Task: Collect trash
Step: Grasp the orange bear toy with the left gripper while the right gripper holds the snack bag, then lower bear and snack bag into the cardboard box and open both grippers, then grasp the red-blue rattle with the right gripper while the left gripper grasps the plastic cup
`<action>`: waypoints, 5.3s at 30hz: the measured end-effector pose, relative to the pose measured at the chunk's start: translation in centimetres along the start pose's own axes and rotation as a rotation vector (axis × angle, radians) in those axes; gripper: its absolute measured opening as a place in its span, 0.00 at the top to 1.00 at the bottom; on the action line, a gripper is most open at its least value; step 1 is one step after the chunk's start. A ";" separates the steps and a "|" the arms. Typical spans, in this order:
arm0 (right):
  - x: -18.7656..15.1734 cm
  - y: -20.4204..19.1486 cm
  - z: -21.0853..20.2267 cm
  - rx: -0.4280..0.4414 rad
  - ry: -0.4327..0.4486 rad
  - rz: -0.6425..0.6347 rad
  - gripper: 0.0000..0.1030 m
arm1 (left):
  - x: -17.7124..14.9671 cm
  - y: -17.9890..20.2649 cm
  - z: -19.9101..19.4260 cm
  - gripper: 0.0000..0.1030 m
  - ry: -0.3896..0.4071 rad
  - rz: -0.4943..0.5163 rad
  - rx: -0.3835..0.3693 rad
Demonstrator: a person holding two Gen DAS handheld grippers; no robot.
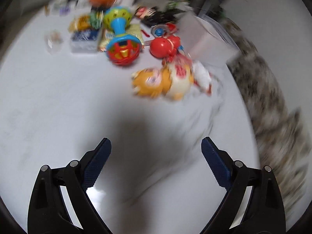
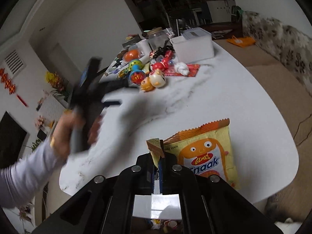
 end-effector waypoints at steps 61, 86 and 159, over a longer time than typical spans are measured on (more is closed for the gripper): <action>-20.1 -12.8 11.9 0.107 -0.637 -0.542 0.96 | -38.9 -14.8 -3.5 0.39 -0.273 0.170 0.221; -28.1 -3.5 23.9 -0.206 -0.724 -0.464 0.35 | -41.0 -24.3 14.0 0.21 -0.445 0.020 0.437; 6.9 -7.2 2.9 0.099 0.001 -0.102 0.79 | 19.4 -18.4 -1.5 0.68 0.160 -0.133 0.376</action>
Point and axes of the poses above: each gripper's, at about its wrist camera, not at the fingertips, and z roughly the way its jaws point, y to its right, x to its top, the point moved 3 cm from there along z, roughly the way its jaws point, and after that the axes turned 10 degrees about -y, right-handed, at the moved point
